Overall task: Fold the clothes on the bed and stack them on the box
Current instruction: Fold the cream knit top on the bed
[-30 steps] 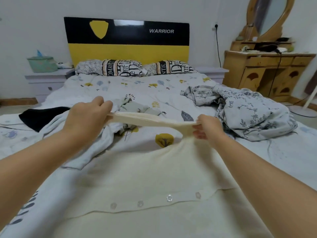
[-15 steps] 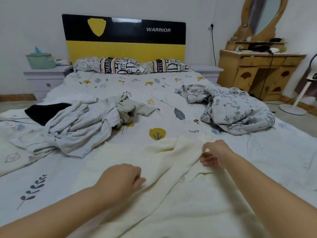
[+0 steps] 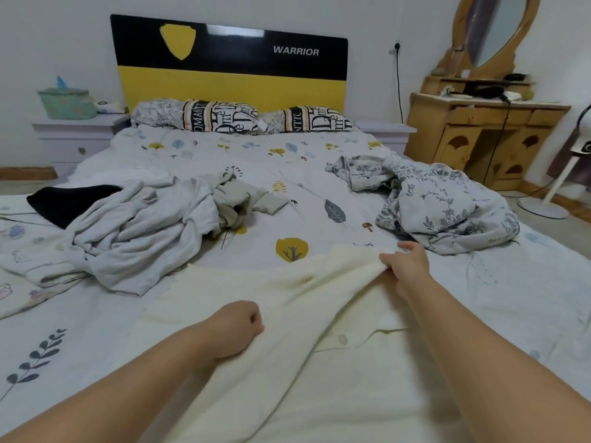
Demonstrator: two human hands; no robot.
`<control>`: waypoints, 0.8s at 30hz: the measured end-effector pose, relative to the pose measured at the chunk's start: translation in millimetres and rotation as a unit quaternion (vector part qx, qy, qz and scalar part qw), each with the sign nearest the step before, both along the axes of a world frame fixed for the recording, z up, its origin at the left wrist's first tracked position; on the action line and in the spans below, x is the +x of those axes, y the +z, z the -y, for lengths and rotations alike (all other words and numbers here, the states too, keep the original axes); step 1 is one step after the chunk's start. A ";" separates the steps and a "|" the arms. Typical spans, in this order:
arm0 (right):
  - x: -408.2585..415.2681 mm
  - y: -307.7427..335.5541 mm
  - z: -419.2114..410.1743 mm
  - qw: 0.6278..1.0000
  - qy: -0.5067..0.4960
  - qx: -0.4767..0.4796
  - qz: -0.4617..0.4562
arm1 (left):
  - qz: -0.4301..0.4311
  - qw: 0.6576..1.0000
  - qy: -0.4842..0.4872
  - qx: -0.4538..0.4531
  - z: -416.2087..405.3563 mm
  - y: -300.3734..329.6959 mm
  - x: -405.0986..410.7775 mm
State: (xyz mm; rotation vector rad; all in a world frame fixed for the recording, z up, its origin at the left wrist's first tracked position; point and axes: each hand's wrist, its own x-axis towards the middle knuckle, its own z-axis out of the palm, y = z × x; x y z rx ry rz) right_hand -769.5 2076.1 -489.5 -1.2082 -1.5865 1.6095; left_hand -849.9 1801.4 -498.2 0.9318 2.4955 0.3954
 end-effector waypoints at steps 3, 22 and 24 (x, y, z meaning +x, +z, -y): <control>-7.7 -6.4 -0.3 0.993 0.060 -0.004 0.098 | -0.083 0.993 -0.012 -0.085 -4.2 3.7 -5.7; -44.8 -22.6 -20.7 0.963 0.020 0.217 0.160 | -0.322 0.935 0.123 0.084 -125.9 -21.2 -62.8; -44.9 -21.1 -5.5 0.927 0.035 0.298 0.227 | -0.323 0.932 0.093 0.135 -117.4 -11.2 -55.0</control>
